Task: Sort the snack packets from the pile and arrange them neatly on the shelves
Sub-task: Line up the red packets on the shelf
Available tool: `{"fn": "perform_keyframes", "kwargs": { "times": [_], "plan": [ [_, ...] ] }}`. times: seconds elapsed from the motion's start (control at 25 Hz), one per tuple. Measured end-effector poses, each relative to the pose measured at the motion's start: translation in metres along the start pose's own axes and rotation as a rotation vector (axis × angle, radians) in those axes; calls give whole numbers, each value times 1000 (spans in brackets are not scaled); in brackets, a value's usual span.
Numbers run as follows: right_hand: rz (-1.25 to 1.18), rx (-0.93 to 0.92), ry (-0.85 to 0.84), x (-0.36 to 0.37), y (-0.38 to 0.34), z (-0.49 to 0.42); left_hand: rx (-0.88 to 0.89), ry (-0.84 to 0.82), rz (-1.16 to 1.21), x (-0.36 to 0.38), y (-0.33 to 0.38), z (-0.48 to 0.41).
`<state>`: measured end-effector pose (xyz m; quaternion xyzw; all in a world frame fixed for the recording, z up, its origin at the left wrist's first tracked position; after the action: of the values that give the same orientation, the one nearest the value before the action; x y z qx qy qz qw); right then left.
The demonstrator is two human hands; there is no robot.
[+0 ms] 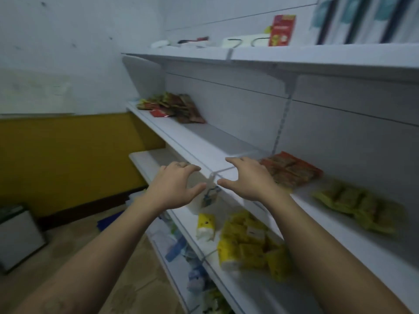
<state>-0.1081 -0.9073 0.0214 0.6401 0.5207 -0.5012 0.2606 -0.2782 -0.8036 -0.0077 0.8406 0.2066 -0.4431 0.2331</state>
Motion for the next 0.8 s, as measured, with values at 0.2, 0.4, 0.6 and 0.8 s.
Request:
{"fn": "perform_keyframes", "kwargs": {
  "times": [0.2,0.4,0.6,0.8],
  "plan": [
    [-102,-94,-23,43,-81,-43,-139,-1,-56,-22,-79,9],
    [-166,-122,-47,79,-119,-88,-247,-6,-51,-21,-133,4],
    [-248,-122,-53,129,-142,-159,-303,-12,-57,1,-191,-31],
    [-297,-100,-53,188,-154,-256,-328,-34,-72,39,-268,-102]
  ]
}}
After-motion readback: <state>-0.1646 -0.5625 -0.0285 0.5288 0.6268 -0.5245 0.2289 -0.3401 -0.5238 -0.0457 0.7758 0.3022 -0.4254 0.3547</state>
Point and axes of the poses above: each hand's wrist, its own z-axis away from the middle knuckle, its own x-axis out of the palm, y = z × x, the point moved 2 cm from there along -z, towards the middle knuckle, and after that the axes turned 10 degrees about y, right-handed, at the moved point
